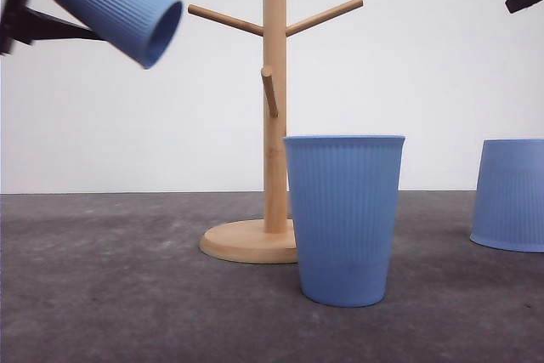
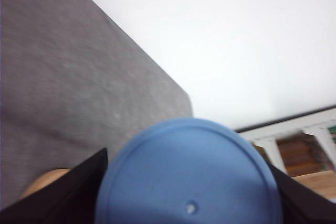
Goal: Place three cups
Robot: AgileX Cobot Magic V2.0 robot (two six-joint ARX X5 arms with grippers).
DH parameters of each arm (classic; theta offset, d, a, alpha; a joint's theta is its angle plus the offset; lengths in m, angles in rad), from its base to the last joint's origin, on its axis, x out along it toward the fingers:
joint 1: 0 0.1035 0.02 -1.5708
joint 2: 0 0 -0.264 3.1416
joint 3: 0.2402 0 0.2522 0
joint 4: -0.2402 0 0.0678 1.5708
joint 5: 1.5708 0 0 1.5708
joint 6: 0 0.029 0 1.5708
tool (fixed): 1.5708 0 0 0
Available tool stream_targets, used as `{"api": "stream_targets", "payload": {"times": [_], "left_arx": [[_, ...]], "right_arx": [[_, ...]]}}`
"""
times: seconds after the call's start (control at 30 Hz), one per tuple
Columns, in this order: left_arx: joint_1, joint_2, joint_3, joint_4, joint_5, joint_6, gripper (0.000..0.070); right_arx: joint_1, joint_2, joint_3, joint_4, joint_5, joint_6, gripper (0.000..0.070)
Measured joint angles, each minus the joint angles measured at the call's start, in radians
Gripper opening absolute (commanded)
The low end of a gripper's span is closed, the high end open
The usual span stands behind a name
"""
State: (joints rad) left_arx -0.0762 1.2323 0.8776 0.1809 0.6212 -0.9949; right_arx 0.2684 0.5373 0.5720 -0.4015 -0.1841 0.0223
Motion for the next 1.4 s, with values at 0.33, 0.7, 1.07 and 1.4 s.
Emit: {"api": "stream_targets", "payload": {"times": [0.33,0.7,1.07,1.4], "left_arx": [[-0.101,0.089,0.0,0.137,0.002,-0.092,0.0432],[-0.197,0.15,0.0,0.142,-0.024,-0.086,0.0437],[-0.215,0.169,0.0,0.146,-0.012,-0.059,0.0683],[-0.215,0.127,0.0,0.031,0.062,-0.033,0.068]], "right_arx": [[0.0,0.0,0.0,0.0,0.0,0.0,0.0448],[0.0,0.0,0.0,0.0,0.0,0.0,0.0448],[0.0,0.0,0.0,0.0,0.0,0.0,0.0448],[0.0,0.0,0.0,0.0,0.0,0.0,0.0448]]}}
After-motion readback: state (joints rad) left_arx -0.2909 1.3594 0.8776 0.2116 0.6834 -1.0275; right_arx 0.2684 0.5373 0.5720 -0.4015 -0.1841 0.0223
